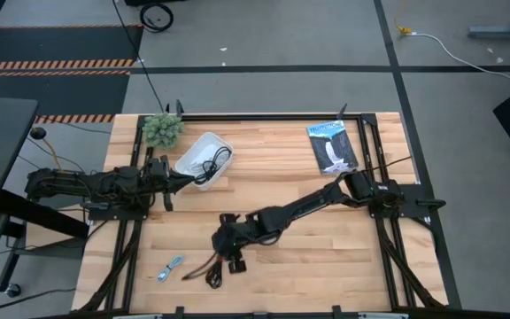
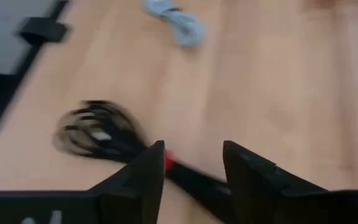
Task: Pick and place USB-C Cables
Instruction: Put the black charger cable into the white bin, then put the blue charger cable into the white bin
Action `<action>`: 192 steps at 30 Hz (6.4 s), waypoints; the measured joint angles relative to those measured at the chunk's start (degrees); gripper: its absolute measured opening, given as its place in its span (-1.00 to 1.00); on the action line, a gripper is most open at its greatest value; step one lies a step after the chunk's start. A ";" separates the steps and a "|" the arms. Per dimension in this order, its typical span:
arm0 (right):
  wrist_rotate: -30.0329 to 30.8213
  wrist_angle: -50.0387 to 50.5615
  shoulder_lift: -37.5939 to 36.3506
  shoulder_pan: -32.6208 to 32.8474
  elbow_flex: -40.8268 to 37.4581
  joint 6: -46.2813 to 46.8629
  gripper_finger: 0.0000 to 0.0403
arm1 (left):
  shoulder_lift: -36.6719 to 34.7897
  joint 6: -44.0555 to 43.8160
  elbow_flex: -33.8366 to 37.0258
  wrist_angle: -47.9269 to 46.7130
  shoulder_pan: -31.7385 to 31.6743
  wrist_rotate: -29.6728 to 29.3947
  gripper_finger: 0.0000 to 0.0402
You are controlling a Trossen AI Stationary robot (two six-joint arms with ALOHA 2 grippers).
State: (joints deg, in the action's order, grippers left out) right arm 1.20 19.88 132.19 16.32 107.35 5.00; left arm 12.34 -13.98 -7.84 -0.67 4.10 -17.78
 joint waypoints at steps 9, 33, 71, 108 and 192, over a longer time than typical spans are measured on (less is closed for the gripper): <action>0.53 -0.02 4.11 0.80 10.03 -2.64 -0.08 | 0.00 0.02 -0.04 -0.10 0.00 0.00 -0.94; -0.95 16.26 6.59 -1.49 12.34 -22.51 -0.02 | 1.16 0.01 -0.09 0.02 -0.02 0.00 -0.94; 5.46 14.66 1.48 -2.33 5.77 -22.91 -0.90 | 1.16 0.01 0.00 0.02 -0.02 0.00 -0.94; 25.57 1.94 -4.57 -21.52 2.72 -81.33 -0.85 | 1.14 0.00 0.00 0.00 0.00 -0.02 -0.94; 24.95 -5.94 -61.98 1.39 -40.29 -22.10 -0.21 | 1.53 -16.81 0.00 0.40 -0.05 -0.10 -0.94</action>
State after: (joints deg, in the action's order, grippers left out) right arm 26.15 13.94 70.21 17.71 67.06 -17.10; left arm 13.87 -30.79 -7.84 -0.26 4.05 -17.88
